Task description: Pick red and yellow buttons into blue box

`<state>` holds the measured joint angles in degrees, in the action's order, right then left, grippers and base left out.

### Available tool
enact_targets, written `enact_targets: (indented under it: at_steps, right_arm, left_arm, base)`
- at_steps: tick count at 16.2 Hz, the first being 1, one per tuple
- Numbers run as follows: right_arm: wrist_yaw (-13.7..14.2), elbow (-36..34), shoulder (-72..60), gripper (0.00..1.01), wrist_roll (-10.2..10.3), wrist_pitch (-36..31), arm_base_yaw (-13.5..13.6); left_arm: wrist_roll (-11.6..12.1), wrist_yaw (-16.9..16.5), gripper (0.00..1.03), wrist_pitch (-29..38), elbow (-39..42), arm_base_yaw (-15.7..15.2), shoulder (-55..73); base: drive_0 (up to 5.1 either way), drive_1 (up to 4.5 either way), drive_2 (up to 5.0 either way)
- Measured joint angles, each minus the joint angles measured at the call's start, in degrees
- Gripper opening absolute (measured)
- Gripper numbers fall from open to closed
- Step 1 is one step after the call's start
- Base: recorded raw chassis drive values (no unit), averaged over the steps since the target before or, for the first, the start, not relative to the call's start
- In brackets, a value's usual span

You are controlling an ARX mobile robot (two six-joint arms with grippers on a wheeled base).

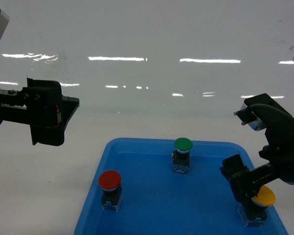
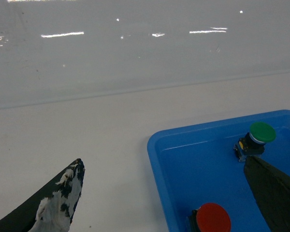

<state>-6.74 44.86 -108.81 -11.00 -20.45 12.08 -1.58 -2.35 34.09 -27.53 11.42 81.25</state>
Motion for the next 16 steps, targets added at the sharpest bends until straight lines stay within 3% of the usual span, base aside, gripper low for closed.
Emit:
enact_targets:
  at_steps: [1,2,6,12,16]
  right_arm:
    - [0.2,-1.3,-1.9,0.98,0.6,-1.5,2.2]
    - [0.7,-1.8,-2.7,0.98,0.7,-1.9,2.7]
    - [2.9,-4.0,-5.0,0.98,0.9,-4.4,2.9]
    - [4.0,-5.4,-5.5,0.98,1.0,-5.4,4.1]
    - [5.1,-6.6,-5.5,0.63,1.3,-6.7,4.4]
  left_arm:
    - [0.0,0.0,0.98,0.0,0.0,0.0,0.0]
    - [0.0,0.0,0.98,0.0,0.0,0.0,0.0]
    - [0.0,0.0,0.98,0.0,0.0,0.0,0.0]
    - [0.0,0.0,0.98,0.0,0.0,0.0,0.0]
    - [0.0,0.0,0.98,0.0,0.0,0.0,0.0]
  base:
    - [0.0,0.0,0.0]
    - [0.0,0.0,0.0]
    - [0.0,0.0,0.0]
    - [0.0,0.0,0.0]
    - [0.0,0.0,0.0]
